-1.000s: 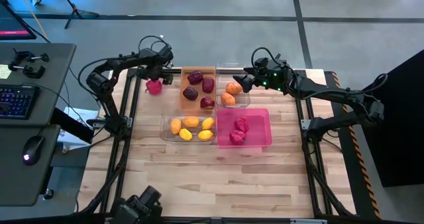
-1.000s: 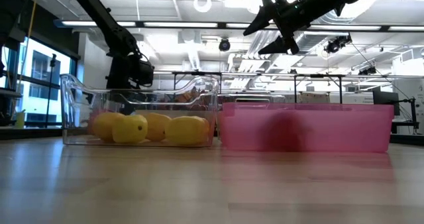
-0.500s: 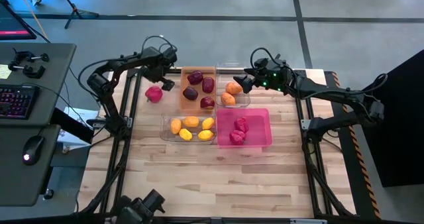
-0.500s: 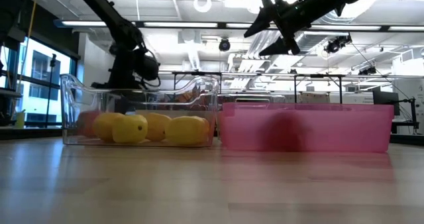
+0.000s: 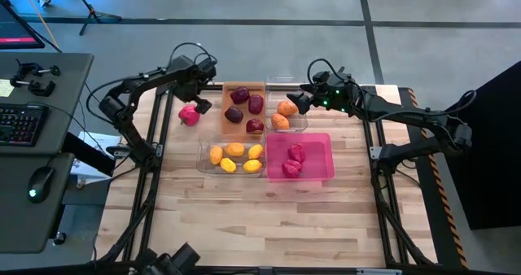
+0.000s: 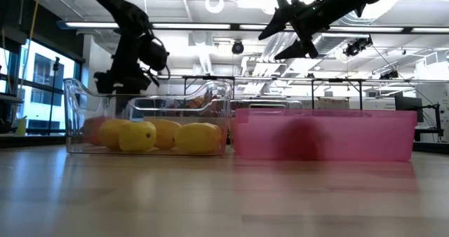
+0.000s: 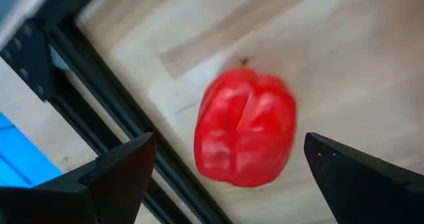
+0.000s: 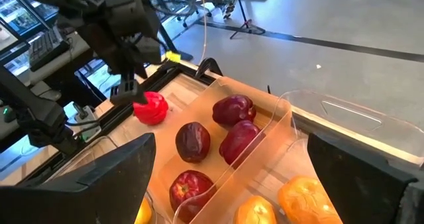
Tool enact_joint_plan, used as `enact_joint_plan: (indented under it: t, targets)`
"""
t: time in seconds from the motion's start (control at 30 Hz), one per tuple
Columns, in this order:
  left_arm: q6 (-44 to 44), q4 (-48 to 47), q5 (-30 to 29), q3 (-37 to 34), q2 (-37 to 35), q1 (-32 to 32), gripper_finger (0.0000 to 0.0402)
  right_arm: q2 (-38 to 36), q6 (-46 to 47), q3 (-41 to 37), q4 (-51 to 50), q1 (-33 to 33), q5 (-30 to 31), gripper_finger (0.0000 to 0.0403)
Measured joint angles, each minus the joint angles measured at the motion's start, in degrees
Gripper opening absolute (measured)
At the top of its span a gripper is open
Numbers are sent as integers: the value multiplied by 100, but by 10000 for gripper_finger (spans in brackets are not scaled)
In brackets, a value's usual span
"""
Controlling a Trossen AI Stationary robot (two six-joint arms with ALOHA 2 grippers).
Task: Sort produce into baskets
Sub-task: Put the red bell pepper into the red bin
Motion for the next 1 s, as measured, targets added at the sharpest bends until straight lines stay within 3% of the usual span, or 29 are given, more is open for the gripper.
enact_joint_plan:
  t: [0.4, 0.6, 1.0]
  targets:
    - [-59, 1077, 568, -896, -46, 17, 385, 0, 260, 0, -2, 2, 79, 383]
    - [-238, 1098, 295, -981, -46, 17, 390, 0, 258, 0, -87, 2, 74, 383]
    - [-459, 1000, 385, -1406, -46, 17, 390, -2, 247, 0, -170, 2, 83, 383]
